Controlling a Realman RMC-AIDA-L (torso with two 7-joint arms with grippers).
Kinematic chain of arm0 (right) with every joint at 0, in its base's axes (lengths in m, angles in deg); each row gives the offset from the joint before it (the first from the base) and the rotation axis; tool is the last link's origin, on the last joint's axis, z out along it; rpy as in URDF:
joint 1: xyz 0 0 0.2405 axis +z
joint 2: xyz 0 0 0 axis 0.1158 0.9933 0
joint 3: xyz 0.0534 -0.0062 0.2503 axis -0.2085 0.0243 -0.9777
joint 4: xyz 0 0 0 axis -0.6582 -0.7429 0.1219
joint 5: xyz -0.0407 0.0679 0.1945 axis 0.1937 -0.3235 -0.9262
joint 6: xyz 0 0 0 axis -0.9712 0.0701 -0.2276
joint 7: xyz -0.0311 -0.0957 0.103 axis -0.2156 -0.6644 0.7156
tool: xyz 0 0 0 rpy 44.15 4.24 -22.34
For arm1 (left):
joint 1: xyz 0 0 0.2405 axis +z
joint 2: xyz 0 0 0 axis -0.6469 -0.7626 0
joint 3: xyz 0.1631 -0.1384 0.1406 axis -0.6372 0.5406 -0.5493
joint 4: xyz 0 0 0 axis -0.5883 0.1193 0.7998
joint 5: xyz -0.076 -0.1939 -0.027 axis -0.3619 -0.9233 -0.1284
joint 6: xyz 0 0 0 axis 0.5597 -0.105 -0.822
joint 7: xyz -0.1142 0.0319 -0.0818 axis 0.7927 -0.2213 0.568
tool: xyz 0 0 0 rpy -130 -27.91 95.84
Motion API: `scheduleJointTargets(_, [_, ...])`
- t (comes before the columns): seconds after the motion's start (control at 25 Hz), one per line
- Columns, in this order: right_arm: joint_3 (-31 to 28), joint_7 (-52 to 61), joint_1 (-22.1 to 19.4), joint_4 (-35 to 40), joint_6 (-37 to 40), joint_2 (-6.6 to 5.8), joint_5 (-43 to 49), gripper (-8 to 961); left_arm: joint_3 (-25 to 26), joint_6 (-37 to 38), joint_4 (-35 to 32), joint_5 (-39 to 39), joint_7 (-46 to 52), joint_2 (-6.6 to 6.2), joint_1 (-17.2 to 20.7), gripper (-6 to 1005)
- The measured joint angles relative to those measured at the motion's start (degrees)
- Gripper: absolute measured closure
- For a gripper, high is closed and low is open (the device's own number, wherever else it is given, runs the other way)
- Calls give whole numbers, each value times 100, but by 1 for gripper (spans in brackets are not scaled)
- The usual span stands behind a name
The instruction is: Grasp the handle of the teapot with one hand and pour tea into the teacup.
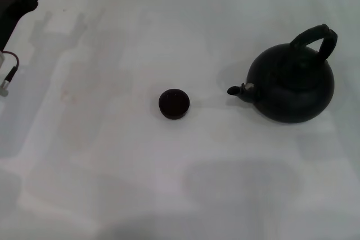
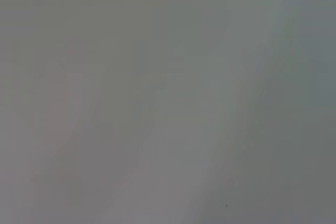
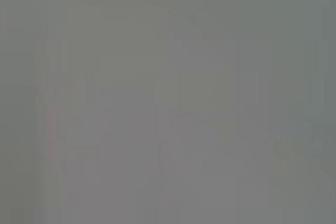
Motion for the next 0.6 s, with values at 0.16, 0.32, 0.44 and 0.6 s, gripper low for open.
scheduleJointTargets(0.16, [30,69,13,-67,-96,0,-5,77,-2,31,10,0,-4,4,-62,137])
scheduleJointTargets(0.32, [79,88,15,-99,-96,1,-7,77,-6,36,15,0,-10,5,-72,137])
scheduleJointTargets(0.44, [79,101,17,-106,-117,0,-8,77,-3,38,17,0,-14,5,-79,137])
scheduleJointTargets(0.6, [84,113,30,-110,-180,0,22,77,5,39,26,0,-16,11,-81,137])
